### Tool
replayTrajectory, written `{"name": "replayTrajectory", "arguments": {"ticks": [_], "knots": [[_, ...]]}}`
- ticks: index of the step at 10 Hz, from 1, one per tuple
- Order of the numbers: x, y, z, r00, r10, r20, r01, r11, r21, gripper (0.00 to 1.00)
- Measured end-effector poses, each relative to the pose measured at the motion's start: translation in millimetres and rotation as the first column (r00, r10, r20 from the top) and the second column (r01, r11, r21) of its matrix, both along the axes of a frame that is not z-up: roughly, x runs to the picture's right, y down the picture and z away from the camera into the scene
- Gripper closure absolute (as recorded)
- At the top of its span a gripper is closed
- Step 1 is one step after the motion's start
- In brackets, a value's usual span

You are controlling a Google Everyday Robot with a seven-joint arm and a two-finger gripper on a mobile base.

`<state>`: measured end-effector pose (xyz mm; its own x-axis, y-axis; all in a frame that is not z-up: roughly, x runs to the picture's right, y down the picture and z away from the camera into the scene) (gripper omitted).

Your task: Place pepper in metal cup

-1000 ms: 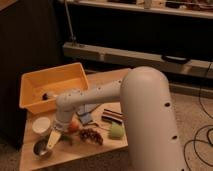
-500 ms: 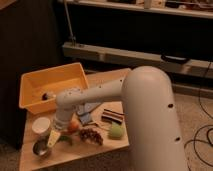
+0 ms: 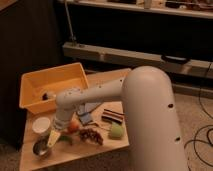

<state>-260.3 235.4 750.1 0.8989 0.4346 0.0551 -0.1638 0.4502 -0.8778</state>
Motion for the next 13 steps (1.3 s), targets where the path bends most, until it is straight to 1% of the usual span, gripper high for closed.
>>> {"name": "replayTrajectory", "arguments": {"ticks": [3,4,5,6,7,8,10,11,13], "knots": [[-0.4,0.2,-0.2,1.0,-0.001,0.001,0.001,1.0,0.0,0.26],[-1.8,-0.6,-2.4,1.0,-0.001,0.015,0.001,1.0,0.002,0.26],[-1.0,-8.1,-7.4,0.999,0.011,0.049,-0.012,0.9999,0.01,0.26],[1.4,-10.0,-6.6,0.998,0.013,0.055,-0.014,0.9998,0.016,0.26],[-0.8,-10.5,-9.3,0.998,0.015,0.063,-0.016,0.9998,0.012,0.26],[-0.7,-10.4,-9.3,0.998,0.018,0.064,-0.019,0.9998,0.009,0.26],[0.9,-18.1,-16.3,0.998,0.019,0.062,-0.02,0.9997,0.012,0.26],[0.7,-19.5,-19.9,0.999,0.01,0.053,-0.011,0.9999,0.012,0.26],[2.0,-11.6,-14.6,1.0,-0.018,0.025,0.017,0.9997,0.019,0.26]]}}
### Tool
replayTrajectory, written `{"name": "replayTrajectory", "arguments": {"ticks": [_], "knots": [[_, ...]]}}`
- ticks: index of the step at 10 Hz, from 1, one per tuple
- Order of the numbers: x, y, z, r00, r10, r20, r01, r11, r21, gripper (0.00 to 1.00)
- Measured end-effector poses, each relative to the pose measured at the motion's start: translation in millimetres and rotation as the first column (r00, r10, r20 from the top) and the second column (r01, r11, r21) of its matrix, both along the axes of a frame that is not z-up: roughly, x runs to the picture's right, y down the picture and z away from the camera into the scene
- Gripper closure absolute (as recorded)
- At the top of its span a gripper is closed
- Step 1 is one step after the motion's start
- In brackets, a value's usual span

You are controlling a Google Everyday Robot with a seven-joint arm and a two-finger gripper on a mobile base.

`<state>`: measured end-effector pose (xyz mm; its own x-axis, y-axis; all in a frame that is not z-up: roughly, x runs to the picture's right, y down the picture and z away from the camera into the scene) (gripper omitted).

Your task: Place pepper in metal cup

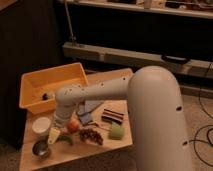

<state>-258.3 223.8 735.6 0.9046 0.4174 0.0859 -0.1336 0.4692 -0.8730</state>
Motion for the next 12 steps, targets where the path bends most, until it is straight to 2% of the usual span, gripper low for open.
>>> {"name": "replayTrajectory", "arguments": {"ticks": [3,5,7,8,11,12], "knots": [[5.8,28.7,30.8,0.999,-0.025,-0.036,0.027,0.9989,0.039,0.26],[11.0,40.2,42.3,1.0,-0.015,-0.011,0.016,0.9974,0.07,0.27],[12.3,39.4,43.3,1.0,-0.014,-0.005,0.015,0.9967,0.08,0.41],[14.3,37.4,42.5,1.0,-0.016,-0.007,0.016,0.9966,0.081,0.56],[14.6,38.4,42.8,1.0,-0.014,-0.004,0.014,0.9968,0.079,0.84],[7.1,43.7,44.9,0.999,-0.014,0.038,0.01,0.9955,0.094,0.94]]}}
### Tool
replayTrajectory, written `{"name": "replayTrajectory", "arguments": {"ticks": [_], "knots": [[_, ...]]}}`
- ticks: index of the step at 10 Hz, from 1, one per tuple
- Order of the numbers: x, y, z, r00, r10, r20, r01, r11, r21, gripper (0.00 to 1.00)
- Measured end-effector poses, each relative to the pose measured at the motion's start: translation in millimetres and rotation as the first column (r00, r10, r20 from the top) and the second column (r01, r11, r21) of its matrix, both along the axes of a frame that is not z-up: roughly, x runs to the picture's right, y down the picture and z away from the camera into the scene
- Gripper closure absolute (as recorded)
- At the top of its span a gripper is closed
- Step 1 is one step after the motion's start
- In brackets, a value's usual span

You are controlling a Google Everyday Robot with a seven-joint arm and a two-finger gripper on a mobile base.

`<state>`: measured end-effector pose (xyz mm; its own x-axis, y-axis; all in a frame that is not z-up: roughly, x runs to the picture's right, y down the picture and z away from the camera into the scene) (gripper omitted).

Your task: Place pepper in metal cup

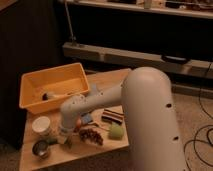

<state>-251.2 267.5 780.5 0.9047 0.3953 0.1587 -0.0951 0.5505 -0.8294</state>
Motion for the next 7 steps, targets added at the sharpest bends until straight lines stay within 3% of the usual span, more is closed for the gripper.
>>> {"name": "replayTrajectory", "arguments": {"ticks": [1,5,7], "knots": [[-5.3,2.0,3.1,1.0,0.01,0.024,-0.01,0.9999,0.008,0.99],[-4.7,1.0,0.1,0.999,0.019,0.039,-0.02,0.9996,0.018,1.0],[8.8,-15.3,-15.1,0.994,0.094,0.053,-0.097,0.9941,0.049,1.0]]}}
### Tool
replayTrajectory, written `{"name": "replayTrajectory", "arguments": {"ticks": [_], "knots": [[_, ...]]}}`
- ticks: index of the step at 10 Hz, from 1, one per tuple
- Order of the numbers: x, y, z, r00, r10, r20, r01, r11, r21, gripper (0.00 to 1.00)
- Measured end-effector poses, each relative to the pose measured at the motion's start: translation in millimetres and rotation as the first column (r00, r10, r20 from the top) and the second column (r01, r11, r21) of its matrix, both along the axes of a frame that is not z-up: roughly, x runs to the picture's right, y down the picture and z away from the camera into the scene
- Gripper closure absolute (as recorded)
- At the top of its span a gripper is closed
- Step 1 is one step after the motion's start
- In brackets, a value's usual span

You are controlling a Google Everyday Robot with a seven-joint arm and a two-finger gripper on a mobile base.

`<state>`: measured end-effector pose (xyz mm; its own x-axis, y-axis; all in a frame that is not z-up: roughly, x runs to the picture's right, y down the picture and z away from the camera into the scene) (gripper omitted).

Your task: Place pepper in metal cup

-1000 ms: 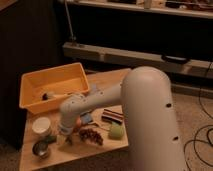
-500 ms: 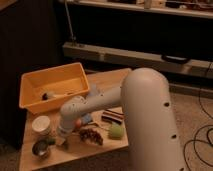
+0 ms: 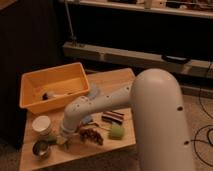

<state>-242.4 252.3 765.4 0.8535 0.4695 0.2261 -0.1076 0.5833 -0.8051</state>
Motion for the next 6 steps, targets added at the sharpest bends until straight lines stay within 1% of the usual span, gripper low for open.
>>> {"name": "replayTrajectory", "arguments": {"ticks": [1,2,3,4,5,6], "knots": [[8.1,-13.6,-14.4,0.999,0.043,0.004,-0.043,0.9989,0.018,1.0],[14.4,-27.2,-30.5,0.996,0.083,0.01,-0.083,0.996,0.031,1.0],[23.5,-41.6,-44.5,0.991,0.131,0.02,-0.132,0.99,0.049,1.0],[31.3,-52.3,-53.8,0.983,0.179,0.036,-0.181,0.9813,0.066,1.0],[37.9,-59.5,-60.0,0.967,0.242,0.074,-0.248,0.9657,0.078,1.0],[38.8,-63.1,-61.1,0.954,0.28,0.106,-0.289,0.954,0.082,1.0]]}}
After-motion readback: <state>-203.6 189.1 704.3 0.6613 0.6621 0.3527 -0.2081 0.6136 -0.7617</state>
